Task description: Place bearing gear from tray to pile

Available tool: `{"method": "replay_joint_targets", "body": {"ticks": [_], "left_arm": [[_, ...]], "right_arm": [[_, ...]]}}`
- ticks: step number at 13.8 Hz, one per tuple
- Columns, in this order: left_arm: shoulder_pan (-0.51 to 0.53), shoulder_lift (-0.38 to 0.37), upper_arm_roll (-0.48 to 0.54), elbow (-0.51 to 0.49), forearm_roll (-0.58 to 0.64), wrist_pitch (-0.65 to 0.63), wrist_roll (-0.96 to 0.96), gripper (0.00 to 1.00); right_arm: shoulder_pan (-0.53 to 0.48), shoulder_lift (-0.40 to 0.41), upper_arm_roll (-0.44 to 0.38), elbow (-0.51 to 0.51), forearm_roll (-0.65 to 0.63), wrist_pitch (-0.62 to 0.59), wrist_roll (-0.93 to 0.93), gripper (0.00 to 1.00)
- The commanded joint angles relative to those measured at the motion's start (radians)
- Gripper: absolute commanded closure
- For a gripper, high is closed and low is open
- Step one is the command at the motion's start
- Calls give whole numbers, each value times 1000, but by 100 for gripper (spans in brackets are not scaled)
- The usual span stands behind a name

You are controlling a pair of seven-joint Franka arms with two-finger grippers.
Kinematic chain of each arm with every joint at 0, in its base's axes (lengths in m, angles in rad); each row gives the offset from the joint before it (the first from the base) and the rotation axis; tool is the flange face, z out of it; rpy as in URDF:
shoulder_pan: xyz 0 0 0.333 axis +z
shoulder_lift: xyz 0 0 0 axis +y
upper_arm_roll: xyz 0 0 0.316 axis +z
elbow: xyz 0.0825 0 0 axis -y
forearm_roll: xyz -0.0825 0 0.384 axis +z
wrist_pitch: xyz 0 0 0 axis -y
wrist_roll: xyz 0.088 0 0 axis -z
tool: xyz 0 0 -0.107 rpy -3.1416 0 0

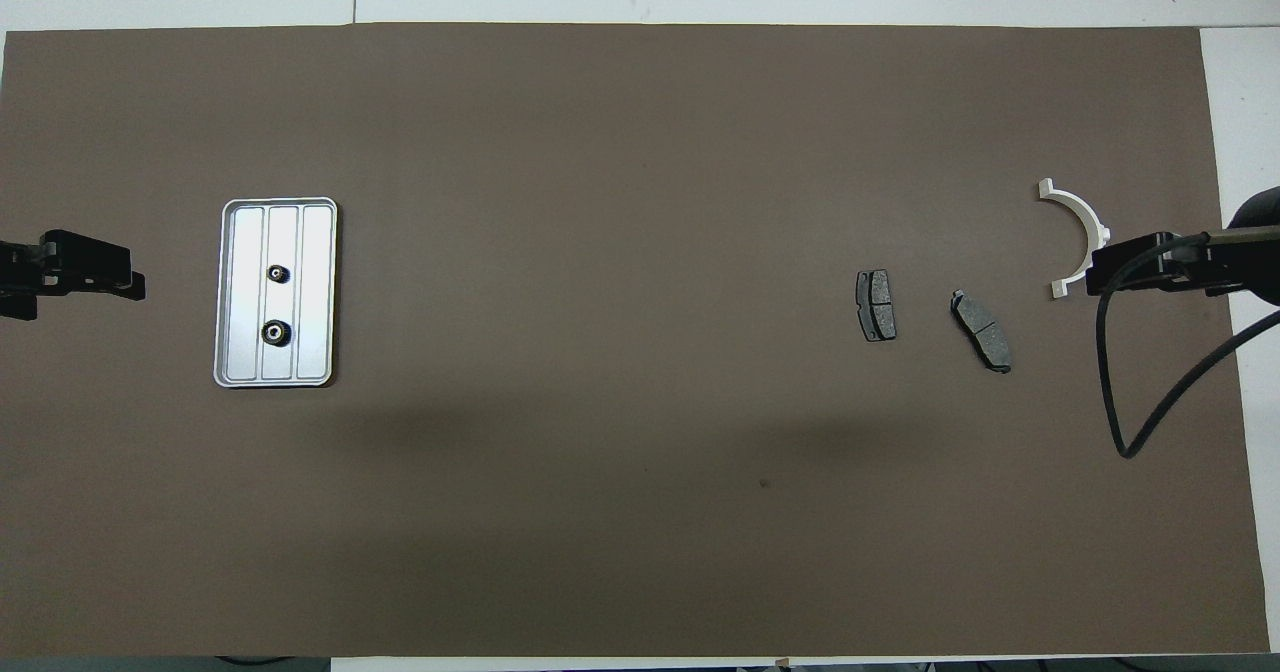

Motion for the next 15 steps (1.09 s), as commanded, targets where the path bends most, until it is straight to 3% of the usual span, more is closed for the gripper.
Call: {"method": "replay_joint_targets", "body": {"ticks": [1, 11, 15], "left_arm": [[12, 3, -9, 12, 14, 5, 15, 0], [12, -20, 4, -12, 32, 4, 13, 0], [13, -61, 1, -211, 32, 200, 15, 0]], "right_arm": [[-3, -18, 1, -19, 7, 6, -25, 0], [-3, -12, 1, -19, 7, 15, -25, 0], [-3, 2, 1, -19, 6, 19, -23, 0]]}}
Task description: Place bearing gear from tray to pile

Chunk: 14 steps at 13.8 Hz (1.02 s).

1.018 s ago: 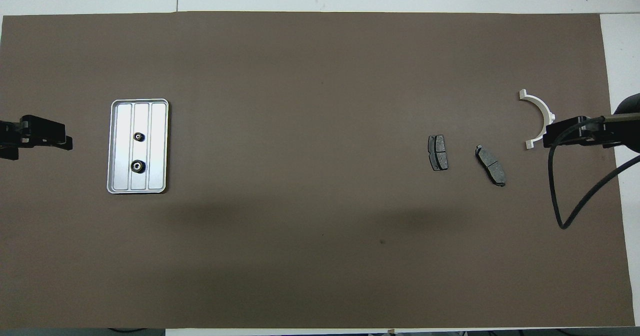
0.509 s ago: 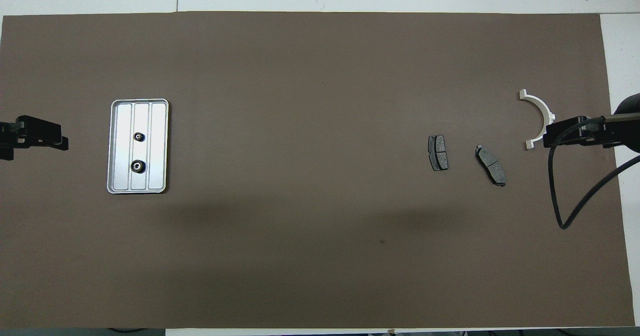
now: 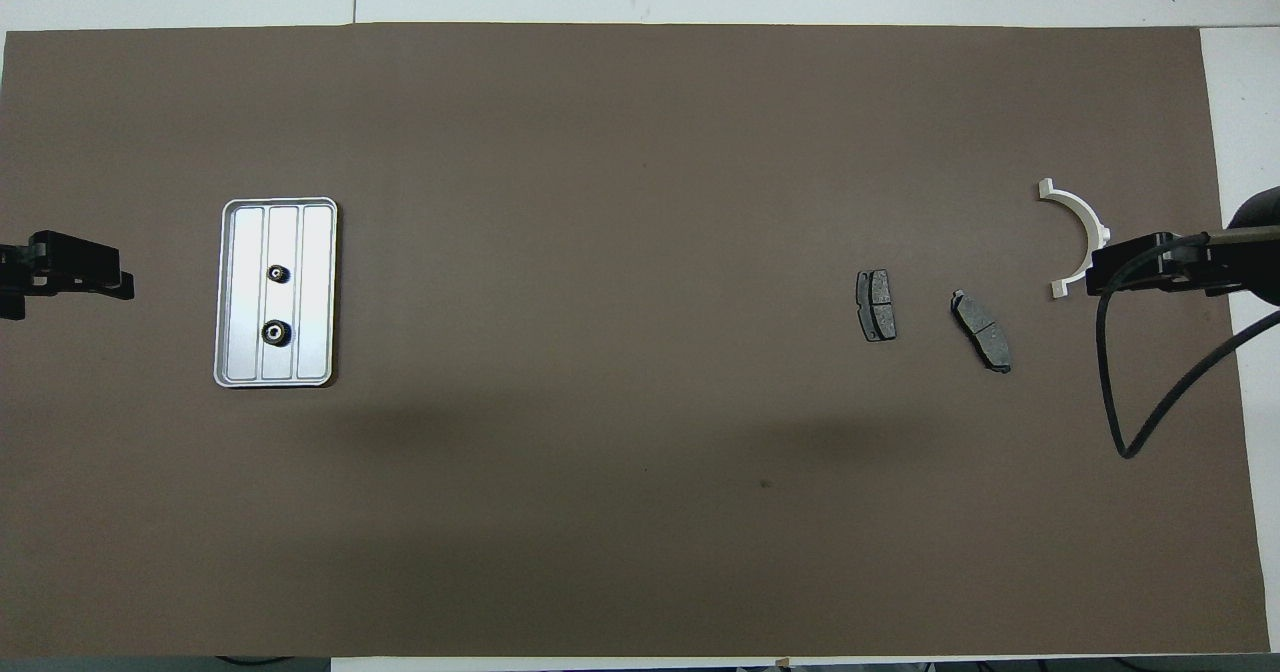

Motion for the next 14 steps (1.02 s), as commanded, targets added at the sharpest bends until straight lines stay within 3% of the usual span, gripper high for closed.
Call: {"method": "replay_joint_targets", "body": {"ticks": [1, 5, 7, 11, 14], "left_arm": [[10, -58, -10, -196, 15, 162, 9, 0], [7, -40, -10, -341, 15, 328, 12, 0], [12, -39, -10, -426, 15, 432, 22, 9], [10, 3, -10, -469, 15, 502, 25, 24], [10, 48, -10, -503, 15, 583, 32, 27]], "right_arm": [[-3, 1, 1, -17, 6, 30, -25, 0], [-1, 4, 1, -18, 6, 34, -23, 0], [-3, 6, 3, -18, 6, 33, -25, 0], [-4, 12, 3, -15, 7, 39, -25, 0], [-4, 21, 3, -18, 7, 42, -23, 0]]}}
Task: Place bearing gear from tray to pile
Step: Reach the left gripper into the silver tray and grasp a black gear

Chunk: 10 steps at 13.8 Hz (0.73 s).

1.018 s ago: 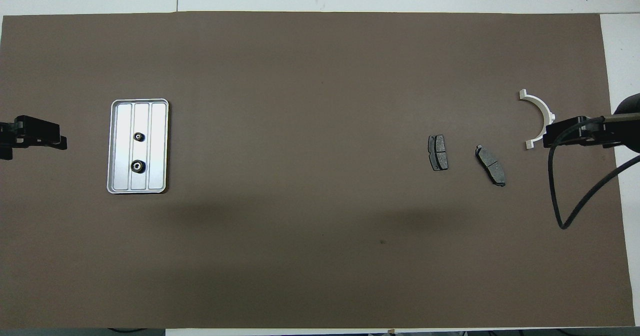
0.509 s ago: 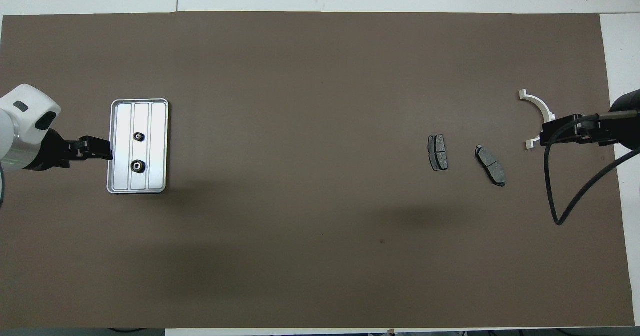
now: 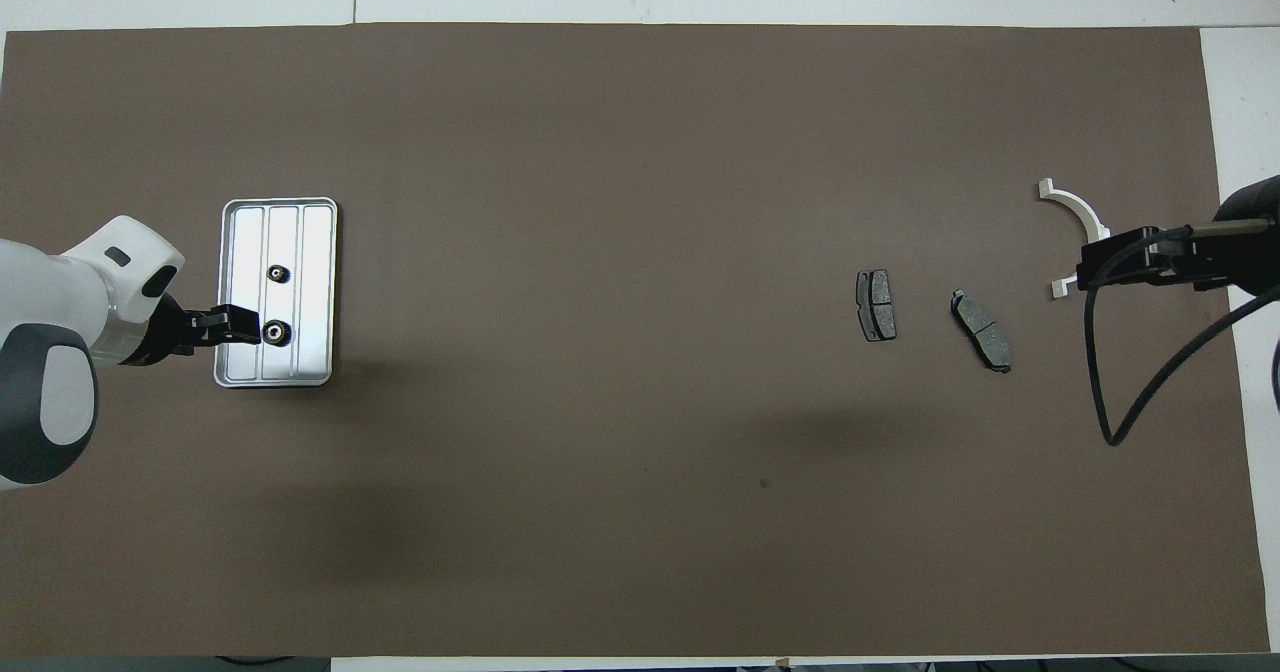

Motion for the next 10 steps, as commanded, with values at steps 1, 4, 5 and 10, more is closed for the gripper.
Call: {"method": "replay_joint_targets", "body": {"ticks": [1, 4, 5, 10], "left_arm": [[4, 63, -8, -31, 15, 104, 7, 27], [1, 141, -8, -23, 15, 190, 9, 29], [-2, 168, -8, -22, 15, 221, 9, 29], [-3, 203, -9, -16, 15, 250, 11, 34]], "right_arm": [[-4, 10, 1, -14, 7, 27, -23, 0], [-7, 16, 2, -9, 17, 32, -23, 0], [-6, 25, 2, -15, 17, 47, -22, 0], [-3, 28, 2, -14, 15, 50, -22, 0]]}}
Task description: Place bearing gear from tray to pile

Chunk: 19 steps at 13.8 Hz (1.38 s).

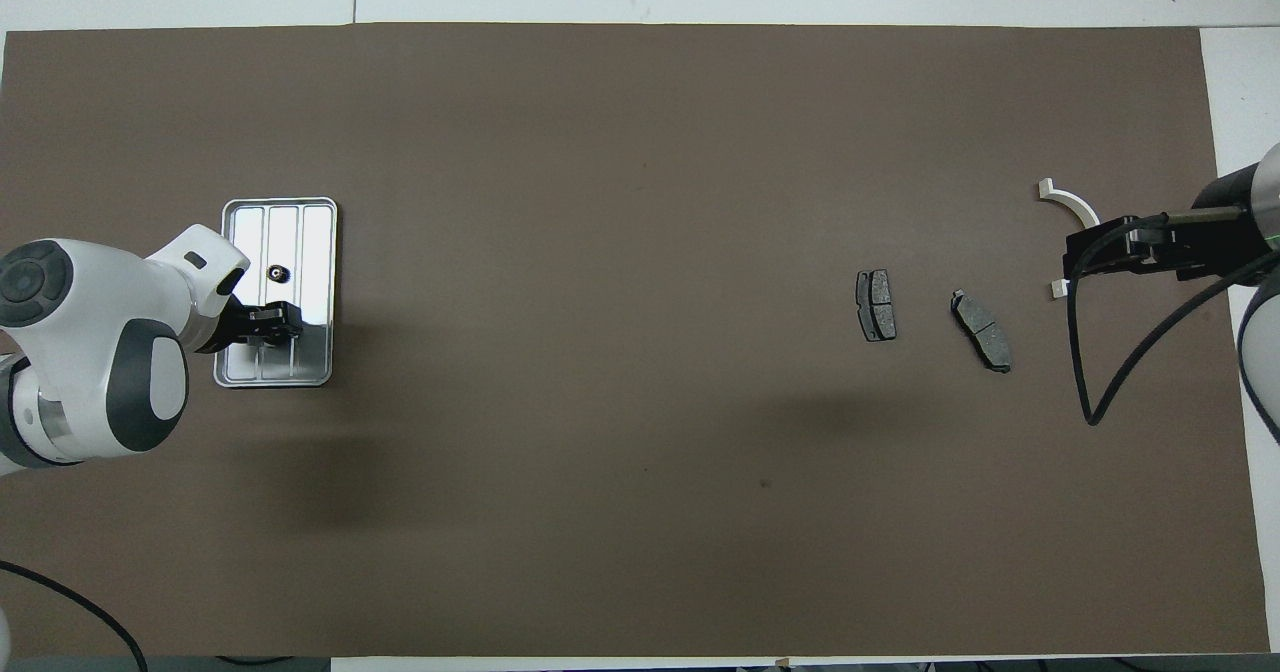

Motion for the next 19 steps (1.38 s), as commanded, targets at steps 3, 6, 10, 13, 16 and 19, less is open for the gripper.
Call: {"method": "replay_joint_targets", "body": {"ticks": [3, 6, 10, 13, 16, 19], "left_arm": [[-4, 5, 1, 2, 15, 11, 3, 43], [-4, 5, 1, -1, 15, 1, -3, 82], [-56, 18, -2, 76, 9, -73, -147, 100], [-182, 74, -2, 254, 1, -212, -415, 100], [-321, 105, -2, 339, -4, -222, -677, 100], [-471, 218, 1, 461, -17, -213, -895, 100]], "right_arm": [[0, 21, 4, -11, 20, 43, -23, 0], [2, 111, 39, 62, 9, 64, -13, 0], [71, 286, 39, 202, 6, 101, 31, 0], [120, 381, 41, 257, 4, 146, 172, 0], [155, 444, 41, 308, -41, 146, 188, 0], [155, 437, 35, 307, -82, 146, 92, 0]]}}
